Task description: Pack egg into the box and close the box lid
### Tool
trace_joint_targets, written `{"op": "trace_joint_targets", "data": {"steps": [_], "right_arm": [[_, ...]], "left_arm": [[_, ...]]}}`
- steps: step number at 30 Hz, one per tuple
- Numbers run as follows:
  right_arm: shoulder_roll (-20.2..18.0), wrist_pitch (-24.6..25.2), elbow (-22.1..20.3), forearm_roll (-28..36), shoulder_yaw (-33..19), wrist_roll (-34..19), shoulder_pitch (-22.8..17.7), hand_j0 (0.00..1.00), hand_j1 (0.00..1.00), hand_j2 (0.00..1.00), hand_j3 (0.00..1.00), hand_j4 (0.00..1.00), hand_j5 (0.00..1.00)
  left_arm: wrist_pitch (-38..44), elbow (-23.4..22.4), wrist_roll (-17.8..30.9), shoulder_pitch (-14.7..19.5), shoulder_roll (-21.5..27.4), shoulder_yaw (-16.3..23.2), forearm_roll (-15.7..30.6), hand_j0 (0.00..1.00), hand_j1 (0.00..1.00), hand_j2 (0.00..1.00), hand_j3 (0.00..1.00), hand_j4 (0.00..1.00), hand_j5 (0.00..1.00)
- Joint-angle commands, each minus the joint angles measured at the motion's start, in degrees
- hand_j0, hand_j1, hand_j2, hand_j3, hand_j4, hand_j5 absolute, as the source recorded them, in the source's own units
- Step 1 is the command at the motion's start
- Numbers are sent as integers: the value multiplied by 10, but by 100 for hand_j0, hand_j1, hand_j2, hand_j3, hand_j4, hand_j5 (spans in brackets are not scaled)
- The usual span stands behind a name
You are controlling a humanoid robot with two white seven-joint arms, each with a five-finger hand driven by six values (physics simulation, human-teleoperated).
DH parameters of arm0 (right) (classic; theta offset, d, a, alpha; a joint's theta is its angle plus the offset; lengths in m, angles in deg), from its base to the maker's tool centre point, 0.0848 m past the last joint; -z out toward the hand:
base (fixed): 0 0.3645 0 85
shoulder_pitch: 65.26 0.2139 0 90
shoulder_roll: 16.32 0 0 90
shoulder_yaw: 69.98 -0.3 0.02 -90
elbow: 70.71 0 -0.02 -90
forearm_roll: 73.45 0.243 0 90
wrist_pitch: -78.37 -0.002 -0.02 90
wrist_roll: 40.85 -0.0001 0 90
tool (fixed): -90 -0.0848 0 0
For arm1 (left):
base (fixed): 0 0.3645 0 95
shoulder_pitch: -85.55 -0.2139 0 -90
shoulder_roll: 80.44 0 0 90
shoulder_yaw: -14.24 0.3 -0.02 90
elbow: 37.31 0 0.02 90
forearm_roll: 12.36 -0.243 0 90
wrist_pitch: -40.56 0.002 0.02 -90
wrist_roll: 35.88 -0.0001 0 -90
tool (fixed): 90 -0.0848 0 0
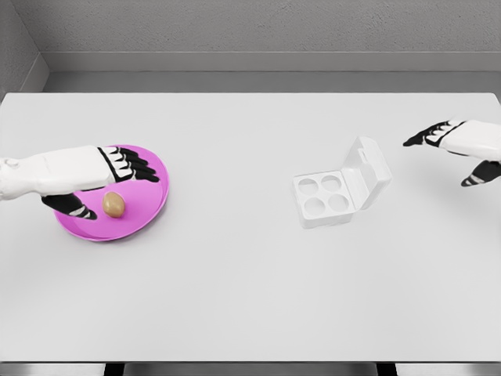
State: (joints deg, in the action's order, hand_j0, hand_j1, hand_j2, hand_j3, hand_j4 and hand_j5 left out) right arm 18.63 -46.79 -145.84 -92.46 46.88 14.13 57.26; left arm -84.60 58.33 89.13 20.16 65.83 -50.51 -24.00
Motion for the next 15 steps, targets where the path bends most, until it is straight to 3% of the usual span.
{"op": "trace_joint_targets", "data": {"steps": [1,8,14,15], "right_arm": [[0,2,2,4,6,0,0,100,100,100,100,100,100],[3,2,22,3,5,0,5,100,100,100,100,100,100],[14,2,11,6,16,0,-1,100,100,100,100,100,100],[13,2,2,11,19,0,-4,100,100,100,100,100,100]], "left_arm": [[2,-19,0,0,-6,1,-7,100,100,100,100,100,100],[2,-35,0,1,-22,16,-15,100,100,100,100,100,100],[2,-55,0,3,-38,16,-17,100,100,100,100,100,100],[2,-55,0,3,-39,16,-37,100,100,100,100,100,100]]}}
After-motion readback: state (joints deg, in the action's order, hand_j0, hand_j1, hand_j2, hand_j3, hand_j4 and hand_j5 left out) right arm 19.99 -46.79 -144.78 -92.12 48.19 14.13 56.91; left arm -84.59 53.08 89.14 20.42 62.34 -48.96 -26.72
